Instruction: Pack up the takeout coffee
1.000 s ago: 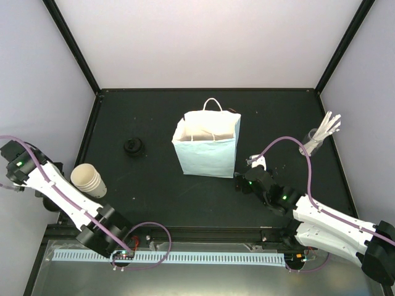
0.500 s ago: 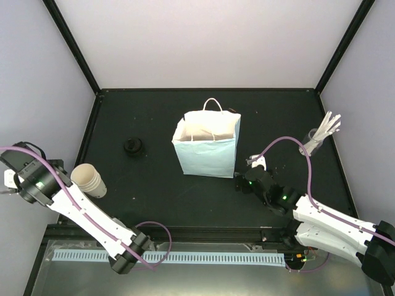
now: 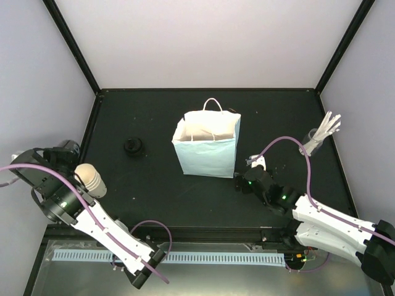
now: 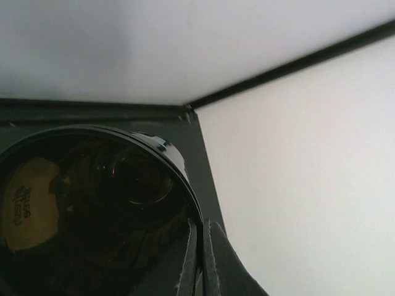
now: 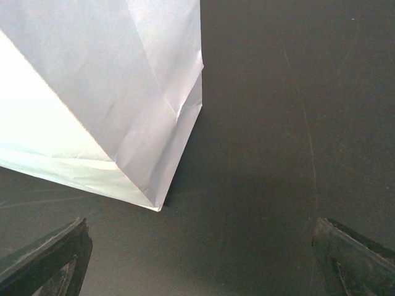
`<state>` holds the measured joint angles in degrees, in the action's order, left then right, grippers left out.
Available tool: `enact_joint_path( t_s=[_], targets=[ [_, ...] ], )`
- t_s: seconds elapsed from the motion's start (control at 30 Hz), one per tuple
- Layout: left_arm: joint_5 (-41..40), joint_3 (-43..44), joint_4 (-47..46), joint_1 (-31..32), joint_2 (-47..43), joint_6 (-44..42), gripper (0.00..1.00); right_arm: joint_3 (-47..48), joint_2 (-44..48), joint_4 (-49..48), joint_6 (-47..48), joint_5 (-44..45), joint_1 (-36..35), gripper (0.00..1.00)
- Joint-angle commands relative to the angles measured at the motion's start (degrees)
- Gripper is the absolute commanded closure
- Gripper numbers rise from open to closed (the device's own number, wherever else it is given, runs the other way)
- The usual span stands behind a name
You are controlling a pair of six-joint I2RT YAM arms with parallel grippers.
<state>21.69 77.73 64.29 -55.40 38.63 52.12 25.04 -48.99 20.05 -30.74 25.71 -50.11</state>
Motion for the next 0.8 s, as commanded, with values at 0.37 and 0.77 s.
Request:
enact_joint_path(
  t_s=[0.37,0.77],
  targets=[
    [13.0,-9.6,-26.1,12.2,0.2,5.6,0.98,1.0,-0.9,-1.5,0.1,0.5,0.2,0.00],
    [-7.5,-8.0,-14.0,47.2,14.0,4.6,0.99,0.8,-0.4,-1.4,-0.1,0.9,0.2,0.00]
  ],
)
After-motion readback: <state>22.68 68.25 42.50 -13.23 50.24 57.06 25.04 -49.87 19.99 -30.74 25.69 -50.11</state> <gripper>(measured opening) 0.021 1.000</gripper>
